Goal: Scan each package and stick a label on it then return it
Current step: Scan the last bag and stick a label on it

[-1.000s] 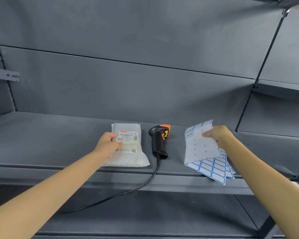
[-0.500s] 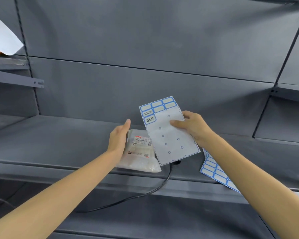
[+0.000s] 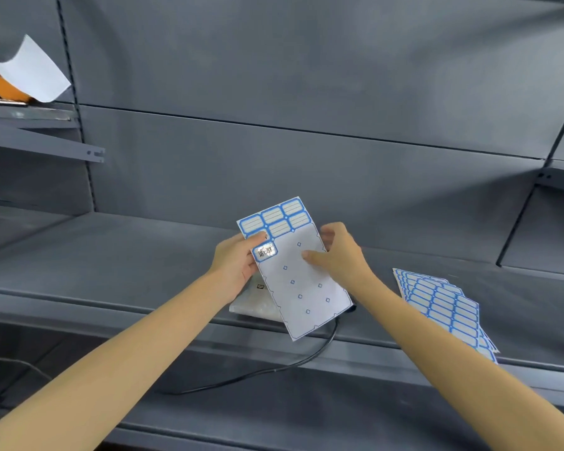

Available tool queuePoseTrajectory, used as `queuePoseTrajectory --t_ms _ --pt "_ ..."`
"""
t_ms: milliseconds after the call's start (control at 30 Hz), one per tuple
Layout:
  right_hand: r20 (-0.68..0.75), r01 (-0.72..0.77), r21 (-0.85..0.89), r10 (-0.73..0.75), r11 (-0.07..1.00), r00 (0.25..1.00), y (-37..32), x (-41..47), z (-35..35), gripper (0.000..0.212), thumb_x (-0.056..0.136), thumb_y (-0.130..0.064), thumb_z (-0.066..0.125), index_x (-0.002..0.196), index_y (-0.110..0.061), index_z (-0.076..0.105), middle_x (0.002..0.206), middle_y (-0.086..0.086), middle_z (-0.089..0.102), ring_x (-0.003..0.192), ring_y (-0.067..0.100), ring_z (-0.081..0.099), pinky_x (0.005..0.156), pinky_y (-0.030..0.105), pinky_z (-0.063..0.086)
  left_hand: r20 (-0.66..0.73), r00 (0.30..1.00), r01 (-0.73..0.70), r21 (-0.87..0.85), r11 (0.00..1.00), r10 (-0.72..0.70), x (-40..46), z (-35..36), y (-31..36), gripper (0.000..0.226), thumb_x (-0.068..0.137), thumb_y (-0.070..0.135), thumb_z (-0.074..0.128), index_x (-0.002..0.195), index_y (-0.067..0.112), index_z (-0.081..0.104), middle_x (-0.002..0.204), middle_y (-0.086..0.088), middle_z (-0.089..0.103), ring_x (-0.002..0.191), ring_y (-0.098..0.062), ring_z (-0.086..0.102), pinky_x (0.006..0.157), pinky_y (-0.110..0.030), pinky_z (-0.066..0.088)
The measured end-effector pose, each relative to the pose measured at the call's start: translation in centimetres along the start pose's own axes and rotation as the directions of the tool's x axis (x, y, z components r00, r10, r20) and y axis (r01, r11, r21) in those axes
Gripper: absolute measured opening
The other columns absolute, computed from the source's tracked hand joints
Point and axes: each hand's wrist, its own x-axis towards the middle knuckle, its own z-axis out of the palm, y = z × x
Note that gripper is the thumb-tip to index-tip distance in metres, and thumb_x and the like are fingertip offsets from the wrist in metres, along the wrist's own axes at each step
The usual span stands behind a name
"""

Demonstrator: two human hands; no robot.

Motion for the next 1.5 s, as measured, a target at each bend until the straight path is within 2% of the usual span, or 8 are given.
queuePoseTrajectory --t_ms 67,167,333,467,667,867,1167,1500 --pt "-0.127 0.146 -0.186 -0.171 0.972 0.977 -0.1 -0.5 0.7 0.048 0.085 -0.02 0.068 0.128 -0.016 0.046 0.125 0.003 0.045 0.114 0.02 0.039 0.086 0.023 0.03 0.015 1.0 -0.008 0.011 1.0 0.008 0.0 0.0 -0.1 0.024 0.092 0.01 0.06 0.115 0.012 0.065 0.107 -0.007 0.072 0.094 -0.022 0.069 0.075 -0.031 0.056" --pt "-0.133 0.299 -0.264 -0.342 0.917 0.93 -0.4 -1.1 1.9 0.03 0.091 -0.023 0.061 0.12 -0.019 0.057 0.117 0.001 0.048 0.104 0.014 0.033 0.083 0.021 0.029 0.051 0.999 -0.018 0.011 1.0 0.017 0.0 0.0 -0.2 0.023 0.093 0.011 0.059 0.115 0.012 0.066 0.107 -0.007 0.073 0.091 -0.022 0.07 0.07 -0.029 0.055" --pt "-0.091 0.27 -0.175 -0.289 0.947 0.953 -1.1 -1.3 3.8 0.034 0.092 -0.029 0.062 0.123 -0.015 0.06 0.116 0.004 0.053 0.111 0.019 0.046 0.086 0.02 0.033 0.058 0.998 -0.029 -0.002 1.0 0.029 0.1 0.4 -0.7 0.022 0.095 0.01 0.057 0.114 0.011 0.066 0.108 -0.008 0.071 0.092 -0.023 0.065 0.086 -0.038 0.052" --pt "-0.097 0.242 -0.132 -0.256 0.961 0.962 -1.2 -1.4 4.2 0.035 0.091 -0.031 0.063 0.122 -0.016 0.061 0.112 0.003 0.055 0.11 0.018 0.047 0.085 0.02 0.035 0.106 0.993 -0.043 -0.03 0.999 0.046 0.3 0.3 -0.8 0.023 0.094 0.008 0.057 0.116 0.008 0.065 0.105 -0.008 0.072 0.087 -0.02 0.068 0.079 -0.03 0.055" --pt "-0.129 0.242 -0.166 -0.265 0.956 0.956 -1.2 -1.5 4.0 0.029 0.09 -0.028 0.064 0.117 -0.018 0.066 0.108 0.001 0.06 0.105 0.017 0.047 0.078 0.02 0.033 0.147 0.989 -0.012 -0.059 0.998 0.021 0.4 0.0 -0.9 0.023 0.093 0.009 0.059 0.115 0.009 0.065 0.108 -0.01 0.072 0.086 -0.02 0.07 0.078 -0.03 0.058" --pt "-0.164 0.234 -0.146 -0.256 0.961 0.953 -0.9 -1.4 4.2 0.022 0.09 -0.026 0.064 0.111 -0.02 0.069 0.102 -0.001 0.063 0.095 0.01 0.041 0.069 0.02 0.027 0.157 0.988 0.011 -0.05 0.999 -0.003 0.2 0.1 -0.9 0.024 0.092 0.008 0.061 0.114 0.005 0.066 0.108 -0.012 0.072 0.09 -0.022 0.07 0.084 -0.031 0.057" --pt "-0.169 0.323 -0.158 -0.348 0.933 0.922 -0.5 -2.1 4.2 0.014 0.091 -0.02 0.064 0.101 -0.017 0.073 0.1 -0.001 0.065 0.098 0.019 0.046 0.078 0.022 0.037 0.096 0.994 0.062 -0.054 0.997 -0.057 0.1 0.2 -0.7 0.014 0.088 0.005 0.064 0.101 0.003 0.069 0.095 -0.012 0.075 0.078 -0.019 0.073 0.064 -0.025 0.058" --pt "-0.11 0.356 -0.124 -0.369 0.926 0.923 -0.4 -2.8 3.7 0.013 0.09 -0.019 0.064 0.099 -0.021 0.072 0.095 -0.011 0.059 0.099 0.014 0.045 0.074 0.011 0.031 0.074 0.995 0.069 -0.01 0.998 -0.068 -0.3 -0.7 -0.4 0.024 0.089 0.008 0.065 0.112 0.006 0.067 0.103 -0.011 0.074 0.086 -0.022 0.072 0.07 -0.029 0.059"
